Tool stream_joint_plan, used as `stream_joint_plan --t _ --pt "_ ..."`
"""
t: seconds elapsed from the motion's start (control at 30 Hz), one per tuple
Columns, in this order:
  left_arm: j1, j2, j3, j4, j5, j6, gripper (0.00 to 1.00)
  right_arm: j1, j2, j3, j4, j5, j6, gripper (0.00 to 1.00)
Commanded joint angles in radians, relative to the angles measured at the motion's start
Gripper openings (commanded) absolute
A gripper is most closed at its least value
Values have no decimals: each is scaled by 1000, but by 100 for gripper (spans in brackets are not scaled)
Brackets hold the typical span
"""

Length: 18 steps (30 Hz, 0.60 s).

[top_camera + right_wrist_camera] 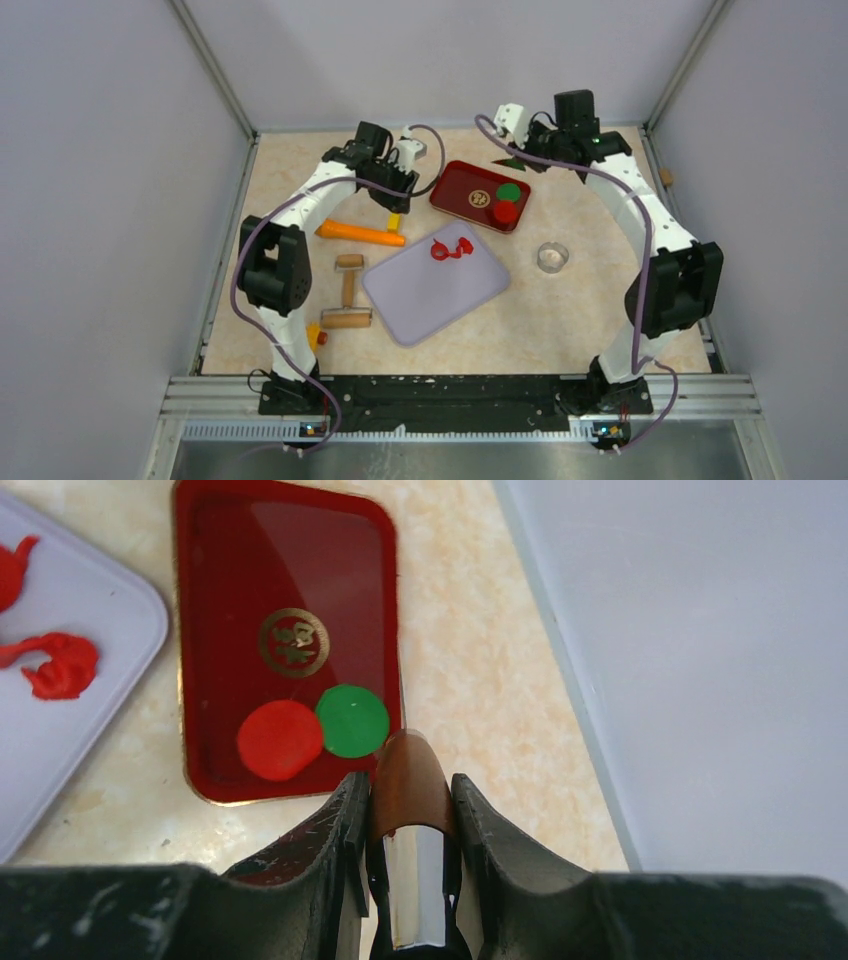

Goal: Roll out the dumpling wrappers from the dough

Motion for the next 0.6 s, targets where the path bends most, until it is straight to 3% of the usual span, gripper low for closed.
stream_joint_plan --t 0.0,0.13,0.3,0.5,0.57 --pt "-12 54 85 57 32 -76 49 -76 -60 75 125 -8 231 0" --pt "-43 116 164 74 -8 -139 50 -159 -66 63 188 -1 444 0" --pt "-64 128 234 94 -58 -176 51 -315 -86 44 205 -120 742 0" --pt "-56 46 209 147 -21 -135 51 -532 -139 -39 130 -477 1024 0" --pt "-56 7 172 186 -3 -117 51 -581 -178 -76 40 -611 1024 0"
